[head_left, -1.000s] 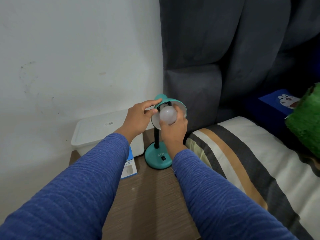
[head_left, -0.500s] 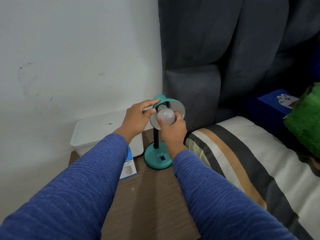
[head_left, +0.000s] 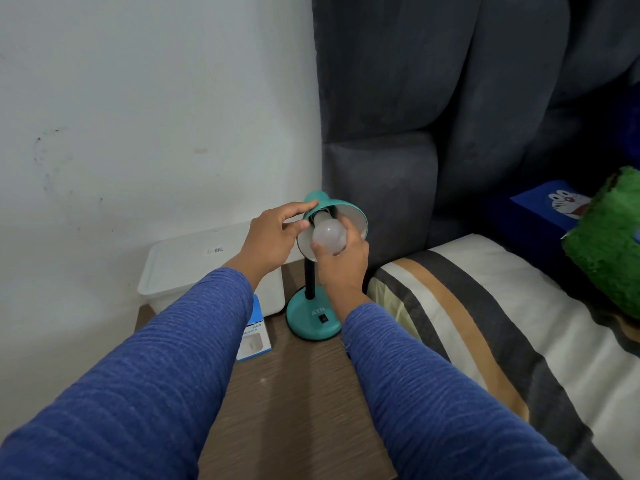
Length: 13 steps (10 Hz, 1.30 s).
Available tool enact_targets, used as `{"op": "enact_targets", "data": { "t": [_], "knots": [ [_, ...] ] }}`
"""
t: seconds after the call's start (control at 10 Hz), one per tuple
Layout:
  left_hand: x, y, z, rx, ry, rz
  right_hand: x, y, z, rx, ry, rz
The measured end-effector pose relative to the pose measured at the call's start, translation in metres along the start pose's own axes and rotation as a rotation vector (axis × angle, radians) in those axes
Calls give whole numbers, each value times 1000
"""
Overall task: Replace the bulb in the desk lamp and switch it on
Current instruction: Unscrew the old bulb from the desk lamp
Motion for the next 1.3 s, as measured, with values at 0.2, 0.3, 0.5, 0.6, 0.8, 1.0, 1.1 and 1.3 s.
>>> {"op": "enact_targets", "data": {
  "t": [0.2,0.3,0.5,0.6,0.8,1.0,1.1,1.3],
  "knots": [
    [-1,0,-1,5,-5,-3,13,-3,2,-4,-47,87],
    [-1,-1,-1,7,-10,-6,8,-8,0,-4,-12,46],
    [0,-2,1,0,-3,-8,9,-5,1,11,-114,79],
    [-1,-2,-1,6,-1,-11,5,-6,-1,25,-60,39],
    [1,-1,0,10,-13,-4,6,-5,-1,23,-70,49],
    [1,-1,0,6,0,-2,10,-6,4,-17,-117,77],
    [1,0,0,7,-1,4,13,-5,3,-26,-162,129],
    [0,1,0,16,2,-6,5,-5,0,-27,-12,35]
  ]
}}
Point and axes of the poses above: each hand's wrist, its own y-axis away from the middle knuckle, its own z-axis out of the palm, x = y × z, the point moved 10 cm from there along -y, towards the middle knuckle, and after that the axes turned 3 degrees about y, right-handed, at the moved point
